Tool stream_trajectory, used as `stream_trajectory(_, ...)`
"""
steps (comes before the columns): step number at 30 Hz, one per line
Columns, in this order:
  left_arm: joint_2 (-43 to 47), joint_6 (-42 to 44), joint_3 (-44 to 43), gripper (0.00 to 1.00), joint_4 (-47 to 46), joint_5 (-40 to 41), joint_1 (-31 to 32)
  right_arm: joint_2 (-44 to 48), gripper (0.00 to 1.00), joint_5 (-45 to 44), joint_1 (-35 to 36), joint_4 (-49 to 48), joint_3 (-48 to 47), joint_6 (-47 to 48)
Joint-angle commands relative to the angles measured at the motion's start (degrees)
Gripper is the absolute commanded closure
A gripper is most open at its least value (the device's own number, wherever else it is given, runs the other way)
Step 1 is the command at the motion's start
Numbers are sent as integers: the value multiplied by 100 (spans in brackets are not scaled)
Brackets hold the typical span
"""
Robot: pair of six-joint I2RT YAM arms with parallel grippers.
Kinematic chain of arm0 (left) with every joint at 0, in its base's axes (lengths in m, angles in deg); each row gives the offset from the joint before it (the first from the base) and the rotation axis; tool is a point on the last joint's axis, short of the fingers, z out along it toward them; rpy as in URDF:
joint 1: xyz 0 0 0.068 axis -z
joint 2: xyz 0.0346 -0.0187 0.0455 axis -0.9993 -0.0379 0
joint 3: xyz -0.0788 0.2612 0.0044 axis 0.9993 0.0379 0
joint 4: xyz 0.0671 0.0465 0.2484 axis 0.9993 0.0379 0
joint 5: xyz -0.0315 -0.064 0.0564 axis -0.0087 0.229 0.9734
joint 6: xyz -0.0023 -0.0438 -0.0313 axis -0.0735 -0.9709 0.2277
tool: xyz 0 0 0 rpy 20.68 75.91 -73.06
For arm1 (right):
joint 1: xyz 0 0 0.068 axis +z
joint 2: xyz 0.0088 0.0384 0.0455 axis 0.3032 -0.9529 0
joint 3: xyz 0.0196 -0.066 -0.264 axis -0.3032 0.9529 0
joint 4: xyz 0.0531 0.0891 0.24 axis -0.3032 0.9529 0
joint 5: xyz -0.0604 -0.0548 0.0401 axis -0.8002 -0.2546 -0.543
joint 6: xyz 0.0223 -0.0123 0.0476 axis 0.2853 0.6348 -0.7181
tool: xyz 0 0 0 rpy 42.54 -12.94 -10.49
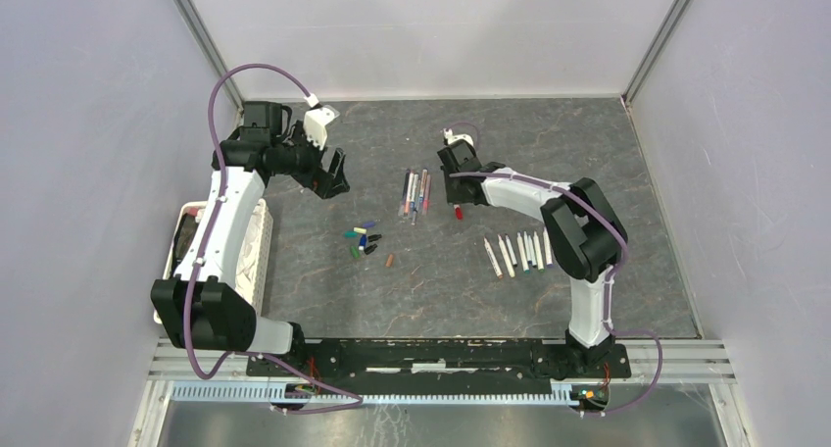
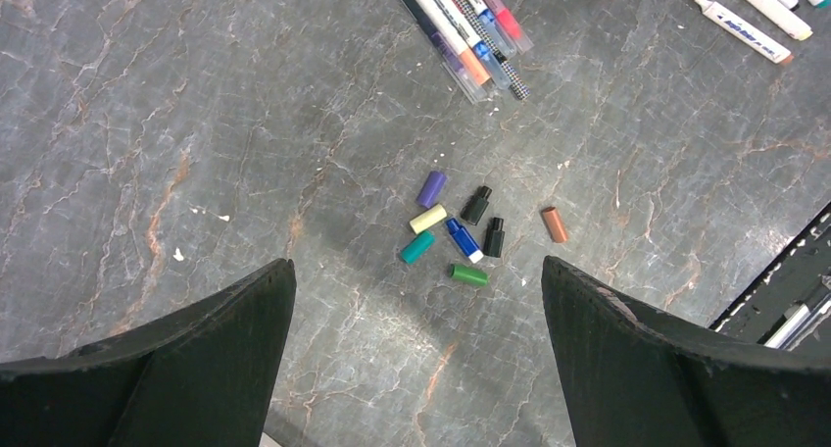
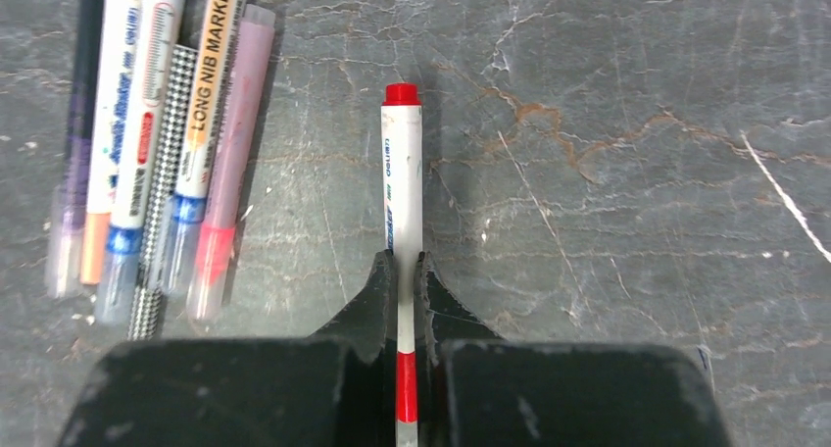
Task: Open the pen caps
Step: Pick up the pen from the center of the board, then open the pen cap from the pen.
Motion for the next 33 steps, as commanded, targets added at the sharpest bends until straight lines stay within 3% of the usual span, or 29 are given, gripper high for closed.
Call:
stream_trajectory(1,44,162,-205,0,138,-319,-4,823,100,126,-40,-254,200,-157)
stream_trajectory(9,-10,61,-239,0,138,-778,81,1922,100,344,-92,-891,850,-467)
stream_trajectory(15,-143,-343,-319,0,97,-1359,632,3119,100,718,124,-2946,2083,-1546)
stream_trajectory(18,-157,-644,-342,0,-40,-1444,998,3376,100,519,411,-3432,2269,-1898)
stream_trajectory(23,-241,-1059,-480,0,-229,-1582,1450,3595,100,-100,914,-3642,2139,-1954)
stream_trajectory(33,-204,-1361,-473,0,-326,-2138,1557,4077,100,-736,1280,-4141,2569,-1977)
